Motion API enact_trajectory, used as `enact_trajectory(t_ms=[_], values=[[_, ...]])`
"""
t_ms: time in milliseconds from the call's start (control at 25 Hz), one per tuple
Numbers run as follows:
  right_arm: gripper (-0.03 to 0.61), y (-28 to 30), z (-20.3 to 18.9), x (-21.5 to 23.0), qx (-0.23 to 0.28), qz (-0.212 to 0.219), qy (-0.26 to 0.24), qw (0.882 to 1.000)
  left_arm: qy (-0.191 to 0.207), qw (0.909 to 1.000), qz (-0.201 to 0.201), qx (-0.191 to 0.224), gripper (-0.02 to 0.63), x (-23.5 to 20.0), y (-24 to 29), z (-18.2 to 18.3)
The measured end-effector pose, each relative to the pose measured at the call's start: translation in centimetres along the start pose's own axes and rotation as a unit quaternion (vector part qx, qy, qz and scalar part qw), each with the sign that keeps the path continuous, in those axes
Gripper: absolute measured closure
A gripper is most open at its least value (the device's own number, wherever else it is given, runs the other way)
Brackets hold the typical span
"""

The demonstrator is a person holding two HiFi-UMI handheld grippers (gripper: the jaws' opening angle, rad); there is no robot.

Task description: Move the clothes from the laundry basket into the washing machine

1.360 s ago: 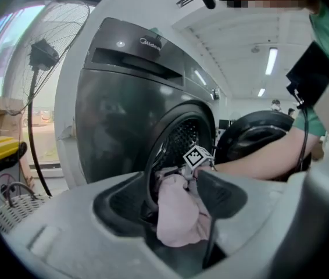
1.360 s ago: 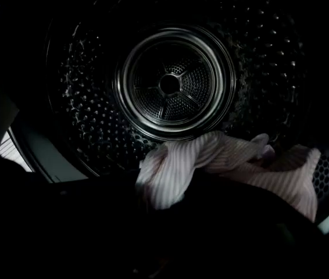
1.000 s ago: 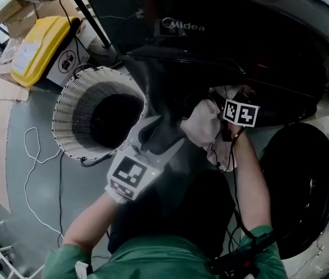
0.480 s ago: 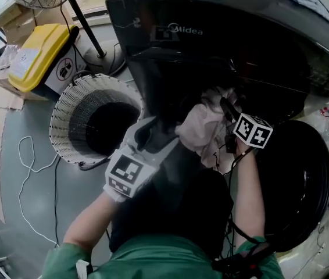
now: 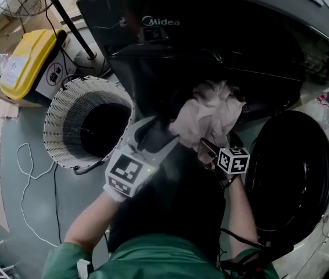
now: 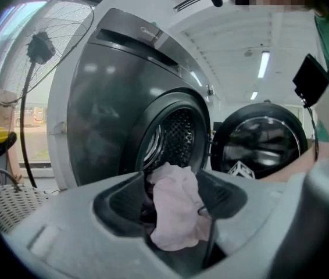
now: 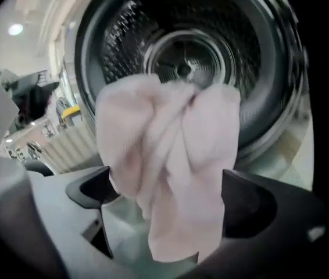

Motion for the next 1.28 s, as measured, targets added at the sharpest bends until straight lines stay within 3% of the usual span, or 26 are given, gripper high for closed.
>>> enact_trajectory(t_ms=[200,320,400,440,520,600,760,1000,1120,1200,1240,1280], values=[[-0.005,6.4,-6.5,1.5,-0.084,-0.011,0.01,0.996,0.005,0.9998,0.0,-0.017,0.327,-0.2,0.3,-1.2],[-0.003,9.1,-6.0,1.1,-0.07,-0.028,0.006,0.997,0.007,0.9996,0.009,-0.028,0.327,-0.7,0.0,-2.1],[0.021,9.7,-4.6,1.4,-0.049,-0.035,0.034,0.998,0.003,0.9995,0.016,-0.029,0.327,-1.0,-0.4,-2.4],[0.116,9.6,-4.0,1.6,-0.041,-0.038,0.048,0.997,0.001,0.9995,0.018,-0.028,0.327,-1.2,-0.6,-2.5],[0.399,8.8,-2.7,1.9,-0.018,-0.038,0.059,0.997,-0.008,0.9995,0.019,-0.025,0.327,-1.7,-1.0,-2.6],[0.515,7.6,-1.4,1.7,0.022,-0.018,0.069,0.997,-0.023,0.9994,0.019,-0.019,0.327,-2.4,-1.3,-2.6],[0.543,2.1,2.5,0.9,0.131,0.002,0.088,0.987,-0.03,0.9994,0.017,-0.004,0.333,-2.6,-1.3,-2.0],[0.543,-4.2,13.7,-1.3,0.249,0.026,0.048,0.967,-0.001,0.9999,0.015,0.008,0.336,-1.4,-2.0,-0.1],[0.541,-5.5,19.1,-1.9,0.322,0.03,0.03,0.946,0.002,0.9996,0.025,0.011,0.336,-1.6,-2.9,0.4],[0.541,-5.2,21.3,-1.8,0.368,0.006,0.003,0.93,0.001,0.9993,0.036,0.008,0.337,-2.0,-3.5,0.2],[0.538,-4.1,21.7,-1.4,0.366,-0.012,-0.013,0.93,-0.001,0.9992,0.04,0.006,0.337,-2.1,-3.7,0.0],[0.53,-2.2,21.5,-0.9,0.338,-0.027,-0.026,0.94,-0.003,0.999,0.043,0.004,0.337,-2.3,-3.8,-0.2]])
Point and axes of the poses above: the fingertips, and each gripper's own axes: y forward along the fingers, x to its right, z out of its top, the point moved 5 cm from there along -y, backward along the fingers, and after that the axes turned 10 degrees about -x, right-handed, at the moved point
